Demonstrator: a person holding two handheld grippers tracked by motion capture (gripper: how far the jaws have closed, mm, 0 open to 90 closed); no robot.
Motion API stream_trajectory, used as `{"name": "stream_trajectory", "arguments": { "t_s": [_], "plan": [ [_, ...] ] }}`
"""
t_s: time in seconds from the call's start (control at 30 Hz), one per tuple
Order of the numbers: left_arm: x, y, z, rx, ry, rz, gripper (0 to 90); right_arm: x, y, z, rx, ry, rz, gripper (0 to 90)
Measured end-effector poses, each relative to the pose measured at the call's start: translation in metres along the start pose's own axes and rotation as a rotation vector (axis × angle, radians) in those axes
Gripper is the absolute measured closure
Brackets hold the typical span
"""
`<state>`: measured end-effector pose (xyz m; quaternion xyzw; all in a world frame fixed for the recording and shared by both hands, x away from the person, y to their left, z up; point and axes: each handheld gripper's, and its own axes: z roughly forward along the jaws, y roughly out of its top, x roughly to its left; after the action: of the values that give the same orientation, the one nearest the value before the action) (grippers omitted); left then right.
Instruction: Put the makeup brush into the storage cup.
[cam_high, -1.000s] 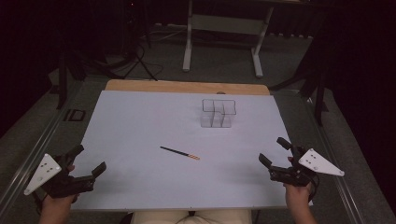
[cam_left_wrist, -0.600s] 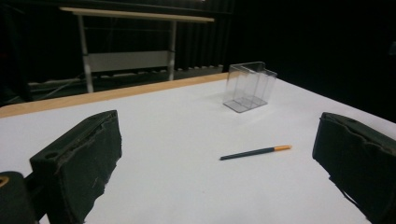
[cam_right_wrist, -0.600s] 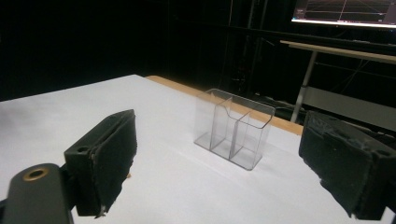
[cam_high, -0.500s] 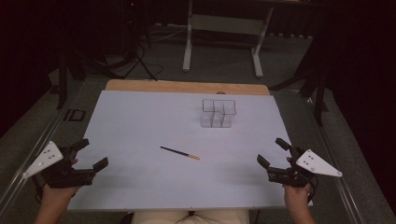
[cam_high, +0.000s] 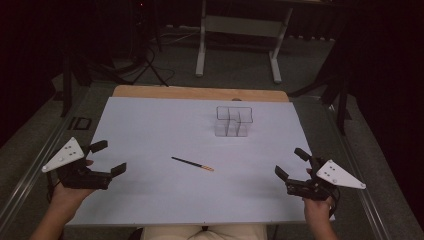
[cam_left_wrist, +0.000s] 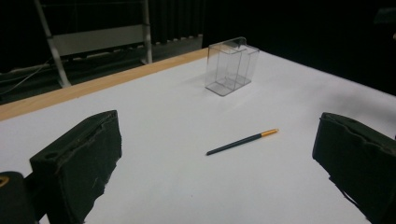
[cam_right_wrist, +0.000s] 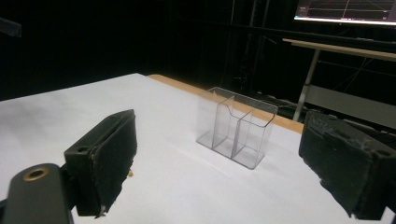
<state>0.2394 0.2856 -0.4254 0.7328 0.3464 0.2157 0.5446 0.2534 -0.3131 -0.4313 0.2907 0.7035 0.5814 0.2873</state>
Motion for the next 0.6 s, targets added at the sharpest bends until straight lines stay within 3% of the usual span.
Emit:
{"name": "stream_trajectory", "arguments": {
  "t_s": [0.37,0.6],
  "plan": [
    [-0.005,0.023,0.025,0.070,-0.070,0.071,2.4,0.000,0.000,0.001,0.004,0.002,-0.001,11.5],
    [-0.009,0.028,0.036,0.101,-0.106,0.098,2.5,0.001,0.000,0.001,0.005,0.006,-0.001,11.5]
  ]
}}
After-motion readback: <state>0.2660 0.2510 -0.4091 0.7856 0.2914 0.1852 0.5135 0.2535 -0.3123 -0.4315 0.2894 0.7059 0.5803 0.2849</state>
